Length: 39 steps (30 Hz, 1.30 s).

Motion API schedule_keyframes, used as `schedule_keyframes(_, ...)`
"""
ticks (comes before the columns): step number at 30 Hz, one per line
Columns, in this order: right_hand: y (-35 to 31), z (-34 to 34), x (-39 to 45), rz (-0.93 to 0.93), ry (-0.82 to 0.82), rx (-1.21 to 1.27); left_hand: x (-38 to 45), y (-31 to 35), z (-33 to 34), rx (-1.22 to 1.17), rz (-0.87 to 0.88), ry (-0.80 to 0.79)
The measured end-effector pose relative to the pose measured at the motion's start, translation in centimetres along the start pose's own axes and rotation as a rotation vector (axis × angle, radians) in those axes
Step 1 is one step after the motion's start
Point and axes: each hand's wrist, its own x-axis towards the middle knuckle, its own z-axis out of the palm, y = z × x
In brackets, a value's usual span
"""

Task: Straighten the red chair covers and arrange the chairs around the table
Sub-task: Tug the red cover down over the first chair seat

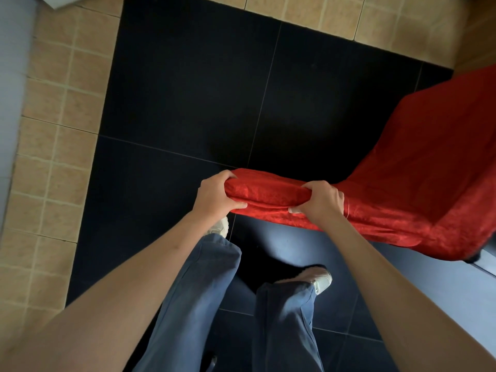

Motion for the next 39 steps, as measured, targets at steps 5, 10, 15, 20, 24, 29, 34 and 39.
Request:
schedule_keyframes(5, 0.4, -2.1, -1.2, 0.016, -0.016, 0.030, -2.0, 1.1, -0.2, -0.017, 0.055, 0.017)
schedule_keyframes(10, 1.5, -4.3, -3.1, 0.003, -0.004, 0.076, -3.1, 1.3, -1.4, 0.078, 0.136, -0.021)
schedule_keyframes(15, 2.3, -7.2, -4.8, -0.017, 0.012, 0.108, -4.0, 3.9, -1.6, 0.012, 0.190, 0.050)
schedule_keyframes(20, 3.4, -10.7, -7.0, -0.032, 0.028, 0.168, -5.5, 7.4, -2.5, -0.021, 0.303, 0.092)
schedule_keyframes(24, 4.5, -13.6, -8.7, -0.035, 0.042, 0.221, -7.0, 10.5, -3.0, -0.056, 0.408, 0.097)
schedule_keyframes(29, 6.6, -16.1, -10.6, -0.065, 0.072, 0.270, -7.9, 12.7, -2.3, -0.029, 0.415, 0.099)
schedule_keyframes(34, 8.7, -17.1, -12.0, -0.118, 0.088, 0.281, -9.3, 15.2, -1.9, 0.022, 0.435, 0.109)
schedule_keyframes(39, 11.2, -18.1, -13.7, -0.140, 0.126, 0.315, -11.1, 17.9, -1.9, 0.128, 0.469, 0.074)
